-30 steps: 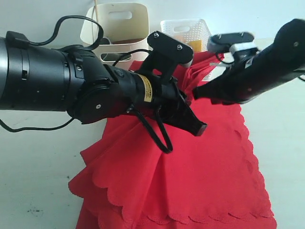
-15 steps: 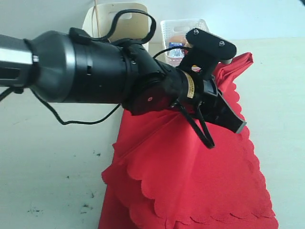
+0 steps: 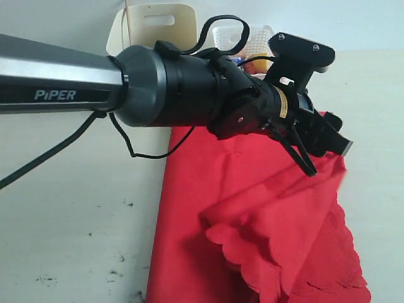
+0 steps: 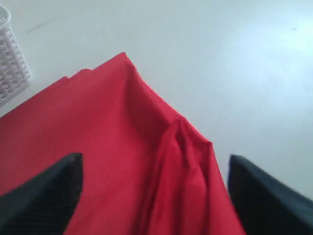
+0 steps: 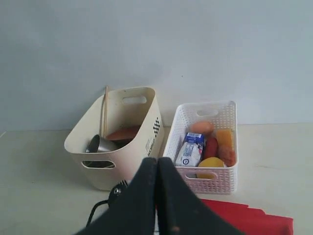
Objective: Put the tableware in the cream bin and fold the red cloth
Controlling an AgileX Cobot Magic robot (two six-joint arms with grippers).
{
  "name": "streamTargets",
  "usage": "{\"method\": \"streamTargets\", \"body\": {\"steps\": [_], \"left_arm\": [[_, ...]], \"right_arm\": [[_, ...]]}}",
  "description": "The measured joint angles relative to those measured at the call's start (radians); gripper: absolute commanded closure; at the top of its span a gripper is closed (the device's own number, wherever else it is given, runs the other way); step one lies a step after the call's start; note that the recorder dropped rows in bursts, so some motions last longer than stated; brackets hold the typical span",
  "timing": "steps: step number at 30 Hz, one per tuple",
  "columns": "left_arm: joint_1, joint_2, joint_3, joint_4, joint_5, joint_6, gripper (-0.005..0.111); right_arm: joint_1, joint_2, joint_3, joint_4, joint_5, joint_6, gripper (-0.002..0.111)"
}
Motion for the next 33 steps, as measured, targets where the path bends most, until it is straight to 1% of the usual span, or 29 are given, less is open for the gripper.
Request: {"method": "streamTargets", "body": {"steps": [3, 5, 6, 7, 9, 12, 13, 14, 17, 21, 25, 29, 33], "left_arm": [[0.019, 0.004, -0.007, 0.0, 0.002, 0.0, 0.002], [0.032, 0.004, -0.007, 0.0, 0.023, 0.0, 0.004], [0.04, 0.002, -0.007, 0.0, 0.044, 0.0, 0.007], [0.044, -0.005, -0.007, 0.0, 0.068, 0.0, 0.014], [0.056, -0.027, -0.007, 0.0, 0.14, 0.009, 0.034], [0.08, -0.076, -0.007, 0.0, 0.263, 0.058, 0.087], [0.09, -0.094, -0.007, 0.0, 0.292, 0.067, 0.108], [0.101, -0.118, 0.002, 0.0, 0.318, 0.077, 0.104], [0.132, -0.202, 0.068, 0.016, 0.336, 0.097, 0.104], [0.161, -0.297, 0.222, 0.035, 0.261, 0.103, 0.104], [0.186, -0.337, 0.406, 0.046, 0.101, 0.103, 0.104], [0.195, -0.328, 0.578, 0.052, -0.117, 0.105, 0.104], [0.195, -0.278, 0.659, 0.061, -0.278, 0.105, 0.104]], "right_arm": [[0.0, 0.004, 0.0, 0.0, 0.011, 0.0, 0.108], [0.0, 0.004, 0.0, 0.0, 0.016, 0.0, 0.108], [0.0, 0.004, 0.0, 0.0, 0.017, 0.0, 0.108], [0.0, 0.004, 0.0, 0.0, 0.019, 0.0, 0.108], [0.0, 0.004, 0.0, -0.002, 0.019, 0.0, 0.108], [0.0, 0.004, 0.0, -0.002, 0.021, 0.0, 0.108], [0.0, 0.004, 0.0, -0.002, 0.023, 0.0, 0.108], [0.0, 0.004, 0.0, -0.002, 0.026, 0.0, 0.108], [0.0, 0.008, 0.0, -0.002, 0.056, 0.0, 0.108], [0.016, 0.05, 0.0, -0.002, 0.126, 0.0, 0.108], [0.067, 0.131, 0.0, -0.002, 0.177, -0.045, 0.108], [0.149, 0.223, 0.0, -0.002, 0.179, -0.106, 0.108], [0.221, 0.316, 0.0, -0.002, 0.161, -0.152, 0.108]]}}
